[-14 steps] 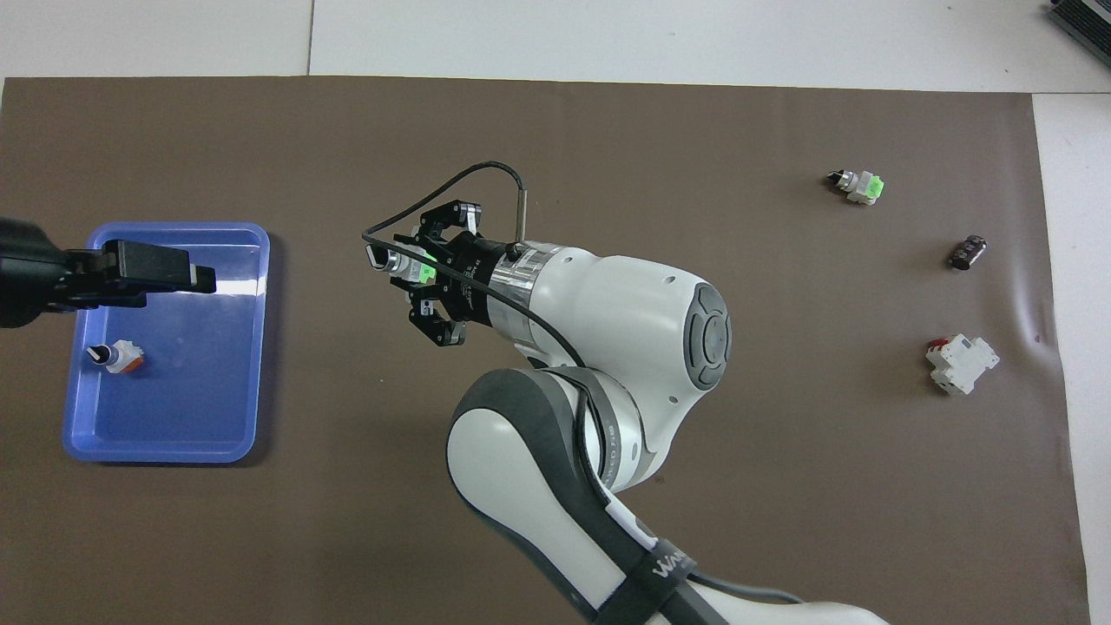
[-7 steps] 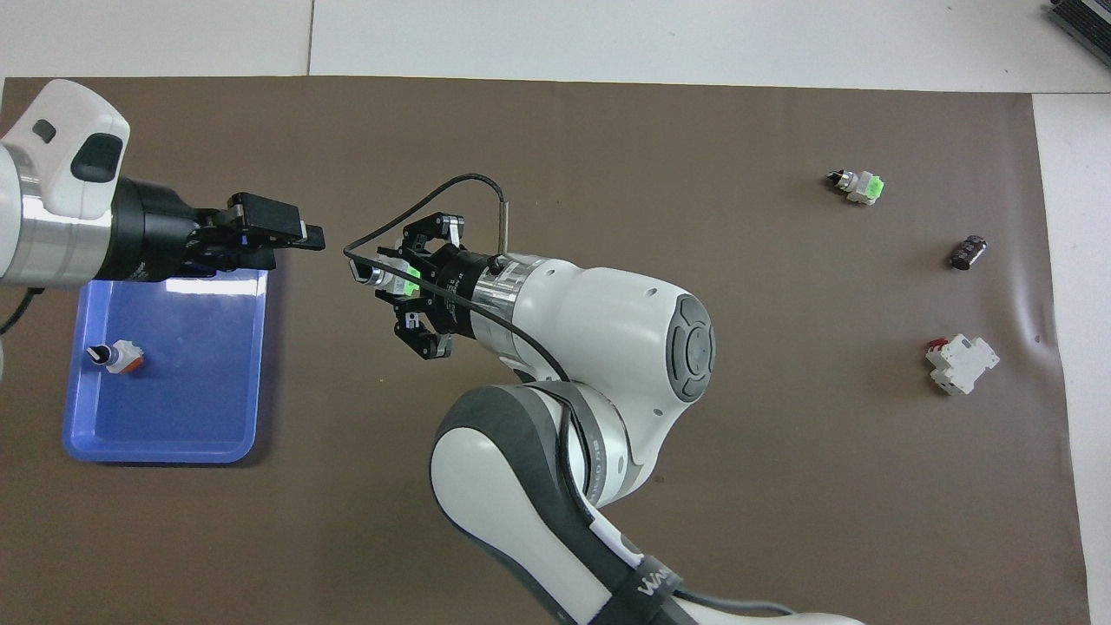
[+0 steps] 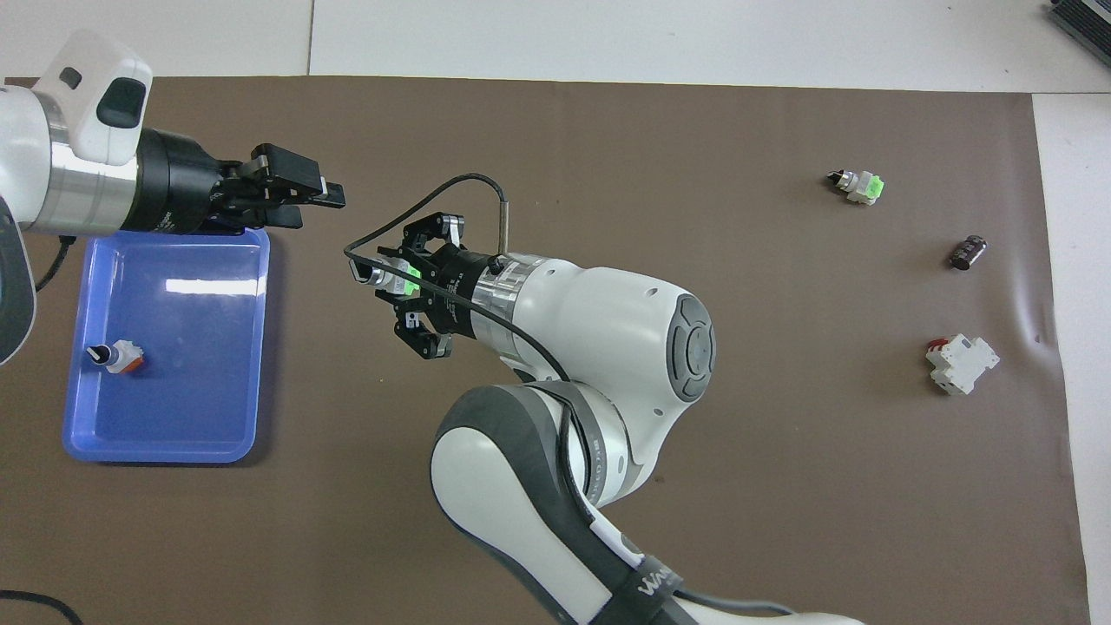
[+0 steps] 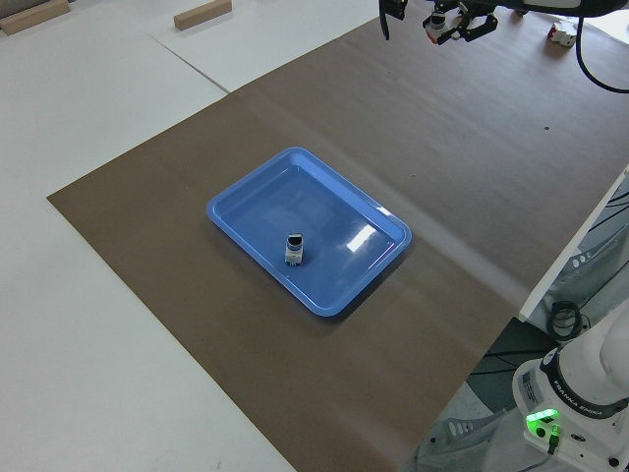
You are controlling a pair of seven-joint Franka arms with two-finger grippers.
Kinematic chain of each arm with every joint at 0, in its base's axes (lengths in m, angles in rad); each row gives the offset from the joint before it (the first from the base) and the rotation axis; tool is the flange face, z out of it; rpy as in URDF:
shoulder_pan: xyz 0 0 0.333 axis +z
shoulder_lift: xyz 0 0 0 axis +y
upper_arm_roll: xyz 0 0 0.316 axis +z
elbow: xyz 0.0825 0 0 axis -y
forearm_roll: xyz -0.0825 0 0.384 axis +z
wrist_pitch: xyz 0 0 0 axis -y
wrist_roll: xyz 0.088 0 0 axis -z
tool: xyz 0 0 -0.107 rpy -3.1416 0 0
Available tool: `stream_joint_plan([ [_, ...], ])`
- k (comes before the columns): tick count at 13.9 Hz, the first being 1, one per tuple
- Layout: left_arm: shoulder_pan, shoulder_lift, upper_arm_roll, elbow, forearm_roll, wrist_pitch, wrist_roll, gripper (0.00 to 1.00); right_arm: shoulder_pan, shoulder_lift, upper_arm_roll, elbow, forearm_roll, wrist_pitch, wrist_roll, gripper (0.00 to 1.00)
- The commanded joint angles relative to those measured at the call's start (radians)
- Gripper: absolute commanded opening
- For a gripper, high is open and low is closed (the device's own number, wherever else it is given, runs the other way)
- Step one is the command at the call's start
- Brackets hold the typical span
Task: Turn and place switch with both arms
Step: 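Move the left gripper onto the switch held by the right gripper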
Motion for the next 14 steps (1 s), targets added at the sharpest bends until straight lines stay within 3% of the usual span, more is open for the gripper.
stream_joint_plan([
  [1, -0.014, 0.019, 0.013, 0.032, -0.007, -0.025, -0.015, 0.44, 0.000, -0.010, 0.003, -0.006, 0.018, 0.013, -0.001, 0.00],
  [3, -0.031, 0.019, 0.013, 0.023, -0.003, -0.030, -0.014, 0.35, 0.000, -0.010, 0.003, -0.006, 0.018, 0.013, -0.001, 0.00],
  [14, -0.037, 0.007, 0.013, 0.015, 0.000, -0.156, -0.014, 0.28, -0.002, -0.010, 0.003, -0.006, 0.018, 0.010, -0.001, 0.00],
])
